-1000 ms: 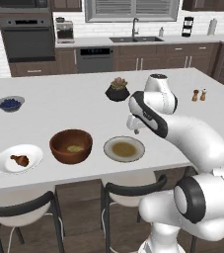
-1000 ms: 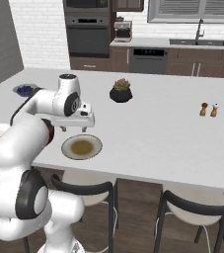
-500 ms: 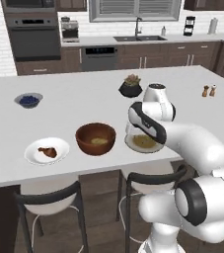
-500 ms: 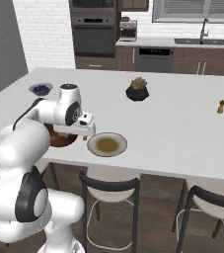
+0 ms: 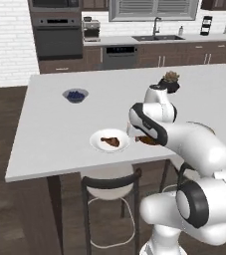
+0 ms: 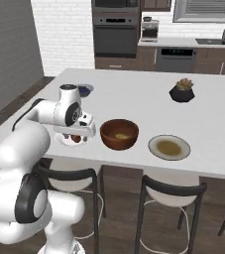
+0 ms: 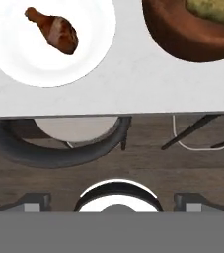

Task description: Pick the chicken drumstick and potato from their plates and place them in the bowl. Then put the bowl in the fridge.

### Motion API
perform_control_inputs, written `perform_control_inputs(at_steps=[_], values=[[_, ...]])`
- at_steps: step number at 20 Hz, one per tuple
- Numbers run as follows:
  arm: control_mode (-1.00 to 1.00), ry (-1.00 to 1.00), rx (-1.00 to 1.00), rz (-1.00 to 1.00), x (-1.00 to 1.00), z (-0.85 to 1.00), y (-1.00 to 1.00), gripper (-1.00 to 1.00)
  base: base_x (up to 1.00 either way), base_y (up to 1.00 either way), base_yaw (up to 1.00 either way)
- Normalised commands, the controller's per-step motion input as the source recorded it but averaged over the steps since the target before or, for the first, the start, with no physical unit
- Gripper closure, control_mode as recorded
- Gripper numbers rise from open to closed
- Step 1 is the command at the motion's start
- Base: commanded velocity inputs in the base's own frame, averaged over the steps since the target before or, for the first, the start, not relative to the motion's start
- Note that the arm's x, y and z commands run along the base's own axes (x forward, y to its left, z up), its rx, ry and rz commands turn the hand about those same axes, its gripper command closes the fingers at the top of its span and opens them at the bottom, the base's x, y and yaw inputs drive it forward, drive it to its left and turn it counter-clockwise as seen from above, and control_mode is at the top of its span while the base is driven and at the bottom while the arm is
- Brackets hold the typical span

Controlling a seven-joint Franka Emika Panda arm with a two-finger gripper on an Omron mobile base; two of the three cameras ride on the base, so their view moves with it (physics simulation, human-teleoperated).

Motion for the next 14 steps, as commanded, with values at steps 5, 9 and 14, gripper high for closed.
perform_control_inputs(at_steps=[5,9,14], values=[[1.0,0.0,0.0,0.0,0.0,0.0,0.0,-1.0,0.82,0.5,0.0],[1.0,0.0,0.0,0.0,0.0,0.0,0.0,-1.0,1.0,0.0,0.0],[-1.0,0.12,0.0,0.16,0.64,-0.06,-0.08,-1.0,0.2,0.0,0.01]])
